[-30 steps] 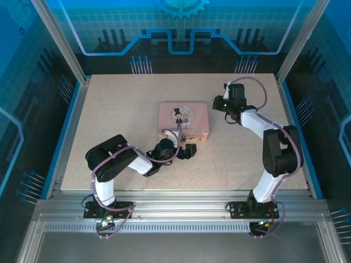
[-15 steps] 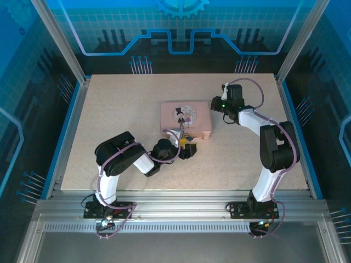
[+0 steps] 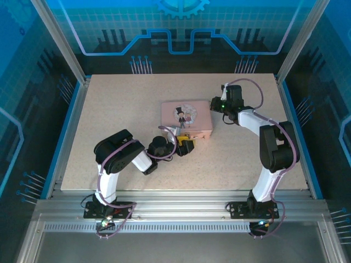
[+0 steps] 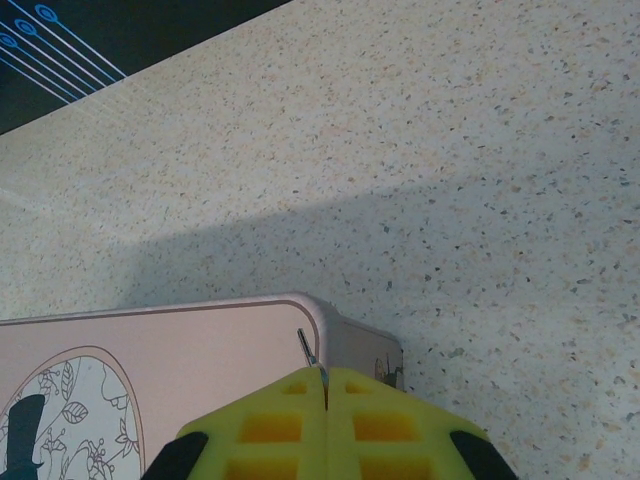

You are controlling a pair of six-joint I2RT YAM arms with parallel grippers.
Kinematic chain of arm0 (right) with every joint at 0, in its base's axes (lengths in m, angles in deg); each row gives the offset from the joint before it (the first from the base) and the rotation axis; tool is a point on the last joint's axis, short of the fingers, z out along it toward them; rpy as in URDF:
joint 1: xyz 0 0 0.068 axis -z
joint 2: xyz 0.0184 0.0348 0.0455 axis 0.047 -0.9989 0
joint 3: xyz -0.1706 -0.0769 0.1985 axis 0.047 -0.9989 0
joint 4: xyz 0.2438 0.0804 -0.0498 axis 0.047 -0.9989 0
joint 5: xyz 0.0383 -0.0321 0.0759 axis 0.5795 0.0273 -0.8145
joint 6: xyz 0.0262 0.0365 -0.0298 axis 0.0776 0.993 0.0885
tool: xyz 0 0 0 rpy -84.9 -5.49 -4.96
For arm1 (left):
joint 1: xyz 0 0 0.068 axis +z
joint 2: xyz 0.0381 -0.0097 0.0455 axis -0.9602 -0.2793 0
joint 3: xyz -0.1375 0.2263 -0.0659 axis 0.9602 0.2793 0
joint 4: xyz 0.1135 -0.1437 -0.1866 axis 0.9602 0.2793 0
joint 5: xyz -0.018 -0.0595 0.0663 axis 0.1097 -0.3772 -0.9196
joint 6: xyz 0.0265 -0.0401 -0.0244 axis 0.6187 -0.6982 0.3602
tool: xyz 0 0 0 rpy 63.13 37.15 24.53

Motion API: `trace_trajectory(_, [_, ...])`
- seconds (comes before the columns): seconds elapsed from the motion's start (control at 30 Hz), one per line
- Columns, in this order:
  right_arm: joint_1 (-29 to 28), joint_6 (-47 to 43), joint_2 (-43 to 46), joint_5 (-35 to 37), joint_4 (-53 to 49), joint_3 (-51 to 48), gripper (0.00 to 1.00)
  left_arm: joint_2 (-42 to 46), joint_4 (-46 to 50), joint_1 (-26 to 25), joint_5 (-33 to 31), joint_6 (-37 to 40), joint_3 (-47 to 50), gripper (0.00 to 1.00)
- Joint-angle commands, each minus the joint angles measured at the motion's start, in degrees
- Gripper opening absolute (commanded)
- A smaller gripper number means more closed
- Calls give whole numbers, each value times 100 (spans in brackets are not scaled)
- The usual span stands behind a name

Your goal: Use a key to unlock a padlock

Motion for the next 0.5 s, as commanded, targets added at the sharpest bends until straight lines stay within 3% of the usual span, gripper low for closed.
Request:
trace_trajectory(0.0, [-86,-53,127,-41,99,-26,0,-81,-299,35,-204,-28,68,73])
trace_trajectory(0.13, [-104,-93,178,38,96,-52,0,132,-150,-36,-793,157,254,75])
trace_trajectory(0.2, [-104,-99,182,57,88,-52,0,284,36,-101,-1059,307,313,82])
trace_trajectory(0.47, [-138,-84,133,46,88,16,0,320,606,-366,-1665,892,41,92])
